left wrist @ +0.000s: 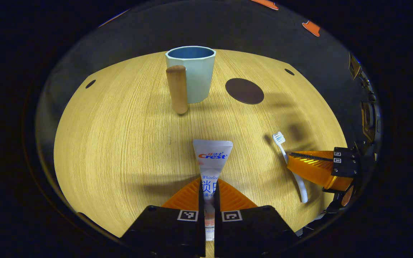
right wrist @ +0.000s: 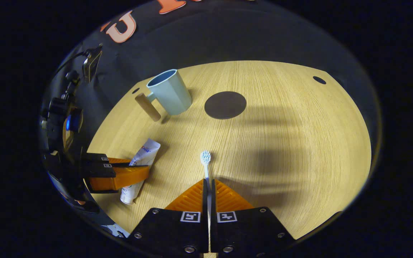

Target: Put the toothbrush and toothpaste on the desktop into the cup, then pick up the cup and place it on the coaster on the desktop.

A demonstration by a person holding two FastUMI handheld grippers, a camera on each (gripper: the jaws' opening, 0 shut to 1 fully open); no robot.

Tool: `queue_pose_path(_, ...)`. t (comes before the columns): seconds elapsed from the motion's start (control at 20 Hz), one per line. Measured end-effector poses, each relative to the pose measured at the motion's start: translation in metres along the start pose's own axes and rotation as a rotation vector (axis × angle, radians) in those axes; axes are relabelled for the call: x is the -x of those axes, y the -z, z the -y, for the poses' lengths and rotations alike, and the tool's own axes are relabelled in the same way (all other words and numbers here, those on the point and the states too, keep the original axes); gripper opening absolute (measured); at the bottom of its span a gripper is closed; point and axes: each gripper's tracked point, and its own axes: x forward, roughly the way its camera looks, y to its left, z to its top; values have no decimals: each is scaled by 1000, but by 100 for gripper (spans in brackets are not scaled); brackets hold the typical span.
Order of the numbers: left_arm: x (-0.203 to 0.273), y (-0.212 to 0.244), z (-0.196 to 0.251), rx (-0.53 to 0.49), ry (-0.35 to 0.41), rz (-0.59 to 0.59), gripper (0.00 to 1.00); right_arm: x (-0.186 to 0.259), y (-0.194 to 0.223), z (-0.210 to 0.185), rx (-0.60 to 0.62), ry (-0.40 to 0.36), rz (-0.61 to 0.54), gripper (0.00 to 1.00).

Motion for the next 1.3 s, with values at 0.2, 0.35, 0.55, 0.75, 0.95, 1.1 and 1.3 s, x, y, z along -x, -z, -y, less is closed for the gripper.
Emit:
queue_pose_path(0.2,0,-12,2,-4,26,51,9,6,-5,1,-44,-24,37,2)
queue_pose_path(0.35,4,-11,1,-1,44,78,10,7,-7,2,-70,-42,56,1)
queue_pose_path(0.55,8,-18,-3,-7,60,123,9,13,-13,1,-107,-83,85,1)
queue_pose_path(0.75,13,-26,-12,-22,55,193,9,31,-27,2,-145,-108,143,1)
queue_pose_path(0.95,16,-42,-15,-5,83,278,9,48,-40,3,-178,-142,206,1)
queue_pose_path(1.1,20,-55,-29,-6,71,363,9,61,-54,2,-207,-178,266,1)
queue_pose_path(1.3,29,-77,-53,-14,37,489,9,77,-72,4,-231,-193,331,1)
